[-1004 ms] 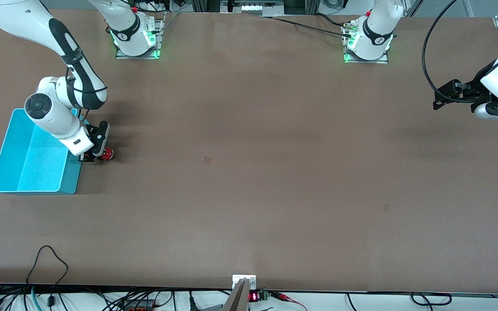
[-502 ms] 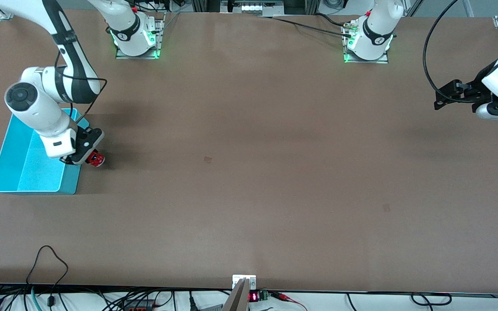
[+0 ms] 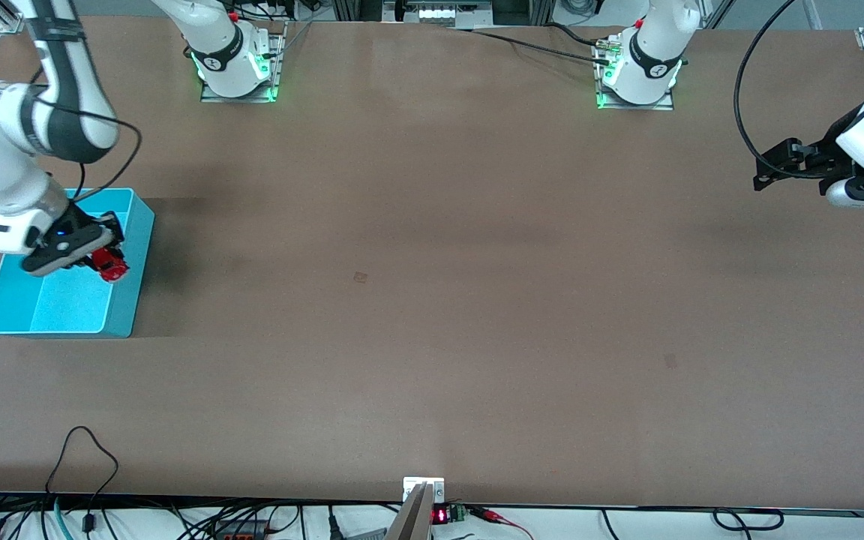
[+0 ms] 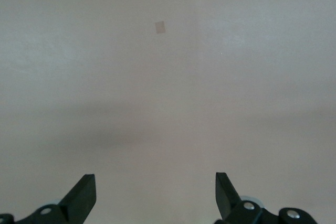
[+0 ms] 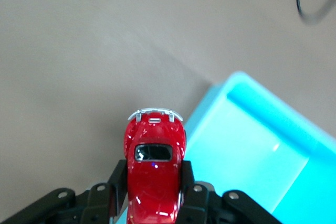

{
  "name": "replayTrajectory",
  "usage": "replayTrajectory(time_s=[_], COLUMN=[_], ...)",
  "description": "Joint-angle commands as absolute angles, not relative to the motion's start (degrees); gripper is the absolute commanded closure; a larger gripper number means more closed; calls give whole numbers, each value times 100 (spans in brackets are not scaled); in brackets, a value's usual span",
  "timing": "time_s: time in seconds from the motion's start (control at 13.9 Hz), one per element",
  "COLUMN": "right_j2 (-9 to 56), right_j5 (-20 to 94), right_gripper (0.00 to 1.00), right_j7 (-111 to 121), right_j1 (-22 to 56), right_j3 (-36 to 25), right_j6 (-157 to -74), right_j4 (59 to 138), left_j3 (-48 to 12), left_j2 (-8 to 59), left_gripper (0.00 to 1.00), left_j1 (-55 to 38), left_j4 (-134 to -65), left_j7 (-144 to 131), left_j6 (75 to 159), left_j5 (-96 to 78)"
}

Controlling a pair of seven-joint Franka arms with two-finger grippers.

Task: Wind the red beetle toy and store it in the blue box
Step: 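Lower the car into the cyan box and open the right gripper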

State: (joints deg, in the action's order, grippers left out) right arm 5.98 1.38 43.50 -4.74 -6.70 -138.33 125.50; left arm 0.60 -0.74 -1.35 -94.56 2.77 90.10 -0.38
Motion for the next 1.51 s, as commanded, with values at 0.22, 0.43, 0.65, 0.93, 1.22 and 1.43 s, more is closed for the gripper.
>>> replayTrajectory(time_s=[0.22,0.43,0.65,0.93,1.22,1.43], right_j2=[1097,1536,1872,2197,2276,2320], right_j5=[492,484,475,448,431,431], right_gripper=[99,96,95,90,84,64], right_j7=[3007,2463,2426,2505,2505,2496], right_j1=[-440,-466,-545,-659,-650,-642], right_j3=[-1431,-1617,-1740,-1740,-1740,-1731], right_j6=[-13807,-14088,-14291,-14282,-14256,-14247], right_j4=[12560,12551,12551,12568,12647,12656], left_j3=[44,44,44,44,44,44], left_j2=[-88,-88,-88,-88,-88,-88], left_gripper=[0,0,0,0,0,0], left_j1=[-105,-105,-105,-105,-105,-105], left_j4=[-9404,-9404,-9413,-9404,-9413,-9404], left_j7=[633,633,633,633,633,633], left_j6=[8939,8938,8930,8930,8912,8895], left_j5=[70,70,70,70,70,70])
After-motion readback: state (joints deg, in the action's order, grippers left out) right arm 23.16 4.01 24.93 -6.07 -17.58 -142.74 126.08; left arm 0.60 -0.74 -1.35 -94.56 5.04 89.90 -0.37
